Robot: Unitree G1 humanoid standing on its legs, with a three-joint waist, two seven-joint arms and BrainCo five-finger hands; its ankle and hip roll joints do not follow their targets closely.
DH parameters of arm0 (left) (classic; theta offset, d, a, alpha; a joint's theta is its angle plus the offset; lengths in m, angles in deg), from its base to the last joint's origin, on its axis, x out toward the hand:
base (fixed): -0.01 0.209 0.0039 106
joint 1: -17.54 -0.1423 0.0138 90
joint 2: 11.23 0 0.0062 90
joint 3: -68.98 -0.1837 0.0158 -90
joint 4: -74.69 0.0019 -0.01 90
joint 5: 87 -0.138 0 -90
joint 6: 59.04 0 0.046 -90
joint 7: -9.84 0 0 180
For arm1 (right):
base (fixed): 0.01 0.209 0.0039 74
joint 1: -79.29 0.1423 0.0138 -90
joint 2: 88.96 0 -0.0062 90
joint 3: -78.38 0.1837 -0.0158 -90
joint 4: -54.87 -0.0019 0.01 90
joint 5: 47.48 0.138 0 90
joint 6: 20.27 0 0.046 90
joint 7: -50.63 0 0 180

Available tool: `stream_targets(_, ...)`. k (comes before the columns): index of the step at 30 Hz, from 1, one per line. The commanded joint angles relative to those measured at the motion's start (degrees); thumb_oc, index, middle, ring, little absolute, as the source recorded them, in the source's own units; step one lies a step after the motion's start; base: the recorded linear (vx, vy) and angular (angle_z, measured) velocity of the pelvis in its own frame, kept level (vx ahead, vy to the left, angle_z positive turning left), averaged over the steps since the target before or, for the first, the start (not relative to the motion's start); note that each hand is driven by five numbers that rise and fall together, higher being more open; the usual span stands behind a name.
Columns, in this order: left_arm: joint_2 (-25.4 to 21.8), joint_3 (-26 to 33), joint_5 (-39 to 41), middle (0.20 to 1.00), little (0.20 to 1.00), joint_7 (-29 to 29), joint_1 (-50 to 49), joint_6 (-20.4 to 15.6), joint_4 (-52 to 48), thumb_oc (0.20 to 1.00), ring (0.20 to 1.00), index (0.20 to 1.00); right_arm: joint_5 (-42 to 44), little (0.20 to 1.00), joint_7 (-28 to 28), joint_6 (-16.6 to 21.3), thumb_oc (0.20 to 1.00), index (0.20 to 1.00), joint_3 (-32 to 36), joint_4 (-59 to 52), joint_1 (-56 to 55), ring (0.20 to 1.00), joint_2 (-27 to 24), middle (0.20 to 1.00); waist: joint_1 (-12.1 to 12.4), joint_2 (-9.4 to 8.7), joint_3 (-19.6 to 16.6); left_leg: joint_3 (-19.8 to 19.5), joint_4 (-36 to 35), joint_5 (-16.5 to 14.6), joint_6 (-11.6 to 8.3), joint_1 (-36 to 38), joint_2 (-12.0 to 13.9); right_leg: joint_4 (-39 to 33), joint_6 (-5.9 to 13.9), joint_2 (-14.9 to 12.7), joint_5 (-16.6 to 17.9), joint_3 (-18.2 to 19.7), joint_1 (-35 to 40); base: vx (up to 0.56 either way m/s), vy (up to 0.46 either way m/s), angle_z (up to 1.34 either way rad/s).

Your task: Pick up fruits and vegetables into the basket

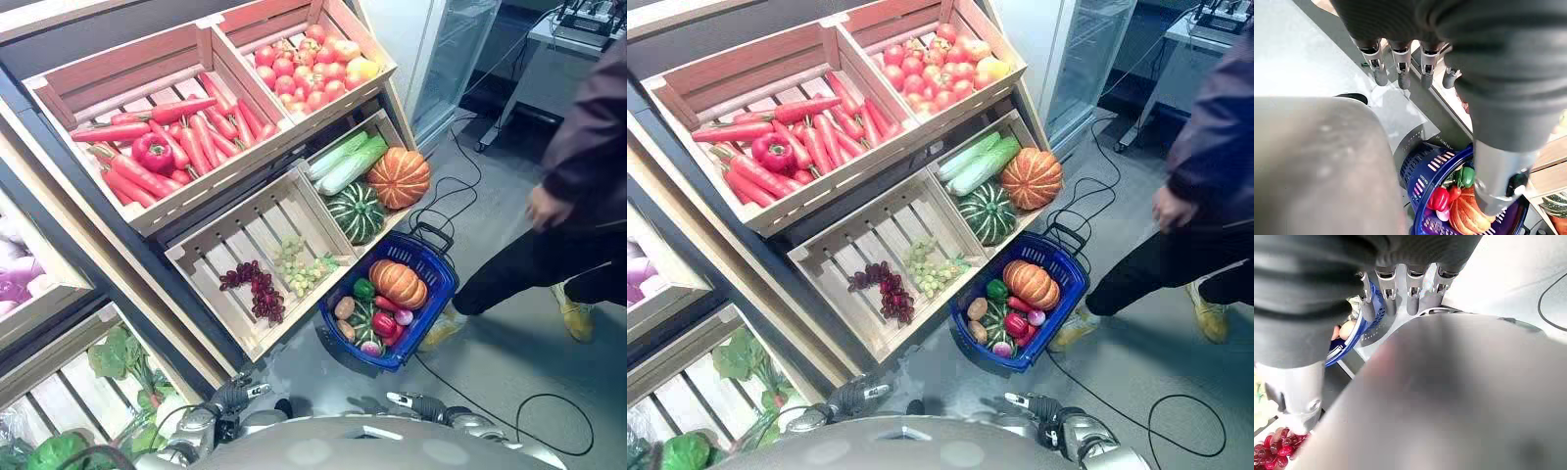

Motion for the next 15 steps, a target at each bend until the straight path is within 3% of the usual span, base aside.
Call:
stream_targets(1, 2.56, -1.87, -0.85, 1.0, 1.0, -0.59, 3.95, -0.32, 1.05, 1.0, 1.0, 1.0, -0.3, 1.0, 0.29, -0.34, 1.0, 1.0, 0.96, 2.59, 4.81, 1.0, 1.58, 1.0, 0.98, -1.11, 3.25, 3.87, 0.38, -5.51, 3.63, 2.09, -3.98, 0.24, 2.86, -2.11, 3.61, 1.1, -2.48, 0.41, 0.242, -0.14)
stream_targets(15, 2.27, -2.85, -0.43, 1.0, 1.0, 0.51, 4.1, -1.4, -0.17, 1.0, 1.0, 1.0, 0.11, 1.0, -0.14, -0.33, 1.0, 1.0, 1.25, 2.53, 5.06, 1.0, 0.99, 1.0, 0.96, -0.83, 3.38, 3.88, 0.38, -5.37, 3.63, 1.78, -3.97, 0.37, 2.87, -2.05, 3.55, 1.11, -2.85, 0.0, 0.001, 0.02)
